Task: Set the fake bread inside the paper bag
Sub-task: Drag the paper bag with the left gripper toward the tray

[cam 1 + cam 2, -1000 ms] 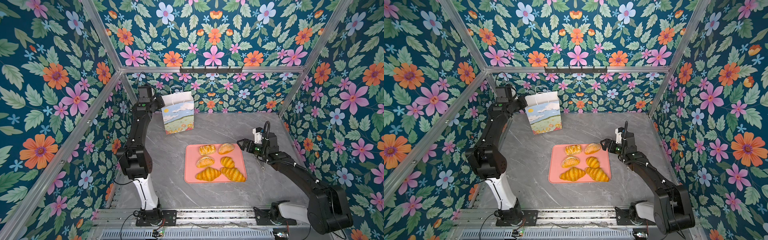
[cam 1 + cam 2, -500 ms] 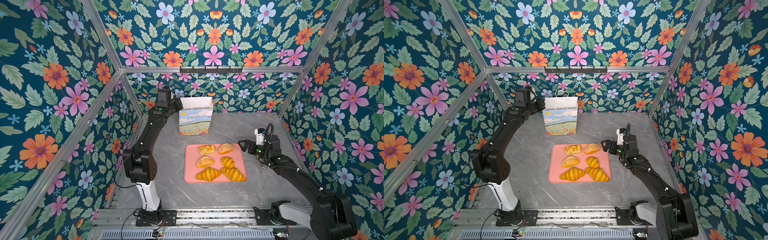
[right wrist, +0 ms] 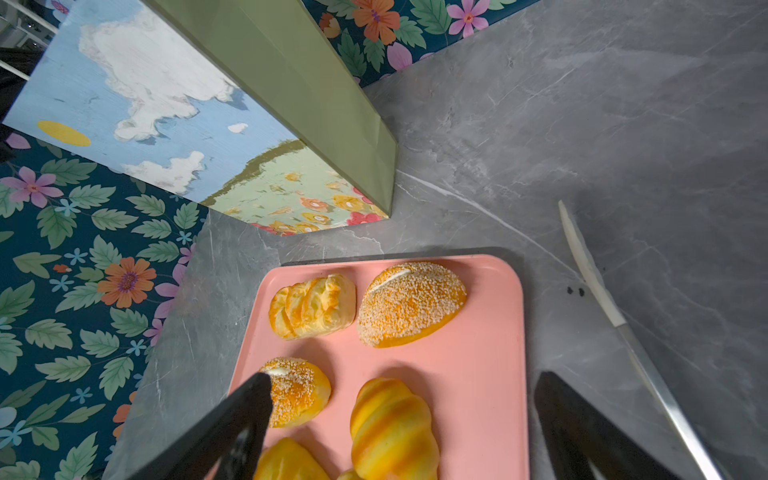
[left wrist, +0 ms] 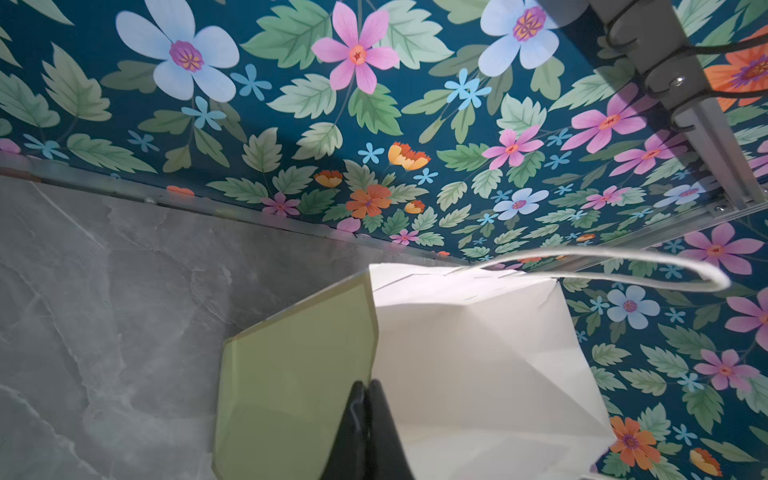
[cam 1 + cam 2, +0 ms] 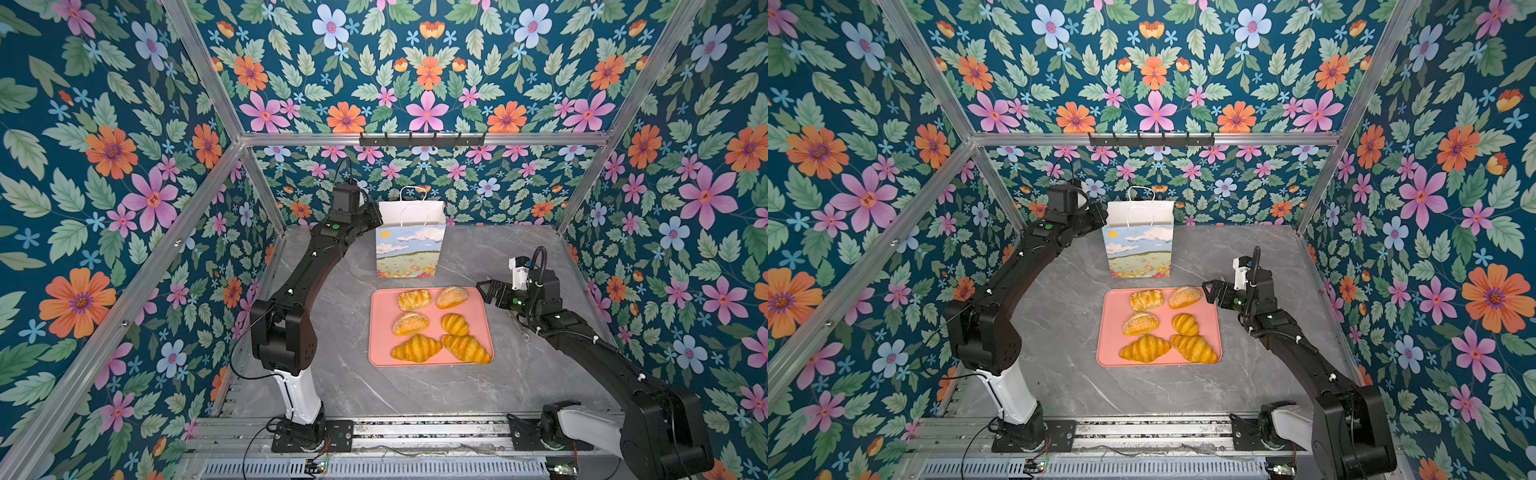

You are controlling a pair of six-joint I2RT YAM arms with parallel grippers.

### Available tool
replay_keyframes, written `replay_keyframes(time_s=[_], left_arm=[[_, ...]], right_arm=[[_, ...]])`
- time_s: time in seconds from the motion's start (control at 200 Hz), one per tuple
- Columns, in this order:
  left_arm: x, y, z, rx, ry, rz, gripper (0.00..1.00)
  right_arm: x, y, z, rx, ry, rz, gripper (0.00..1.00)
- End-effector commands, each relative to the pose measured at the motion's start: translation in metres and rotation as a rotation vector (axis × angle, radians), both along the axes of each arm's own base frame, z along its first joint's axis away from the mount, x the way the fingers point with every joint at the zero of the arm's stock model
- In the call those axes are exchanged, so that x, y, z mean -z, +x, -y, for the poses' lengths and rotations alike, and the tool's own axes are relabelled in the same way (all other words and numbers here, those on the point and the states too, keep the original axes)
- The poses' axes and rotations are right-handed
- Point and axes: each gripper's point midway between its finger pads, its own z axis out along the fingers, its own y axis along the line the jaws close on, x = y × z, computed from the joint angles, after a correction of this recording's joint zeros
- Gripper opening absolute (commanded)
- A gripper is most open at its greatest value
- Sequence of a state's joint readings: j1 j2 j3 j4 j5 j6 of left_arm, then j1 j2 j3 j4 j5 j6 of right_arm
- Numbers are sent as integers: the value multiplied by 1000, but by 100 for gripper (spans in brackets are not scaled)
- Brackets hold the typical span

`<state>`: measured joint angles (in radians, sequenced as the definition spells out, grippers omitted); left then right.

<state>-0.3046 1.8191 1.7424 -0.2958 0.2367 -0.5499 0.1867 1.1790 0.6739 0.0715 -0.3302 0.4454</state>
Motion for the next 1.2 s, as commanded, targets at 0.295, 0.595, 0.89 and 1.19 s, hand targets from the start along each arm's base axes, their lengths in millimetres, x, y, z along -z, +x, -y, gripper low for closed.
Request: replay_keyframes(time_s=[0.295, 0.595, 0.89, 1.19], left_arm=[[-14, -6, 25, 34, -63, 46, 0], [-10, -13, 21, 1, -80, 33, 0], [-10, -13, 15, -30, -68, 19, 34], [-52, -18, -5, -89, -15, 95, 54]], right_arm=[[-3, 3, 1, 7, -5, 14, 99], [-1, 4, 1, 6, -8, 9, 99], [0, 4, 1, 7, -10, 4, 99], [-14, 0, 0, 6, 5, 27, 99]])
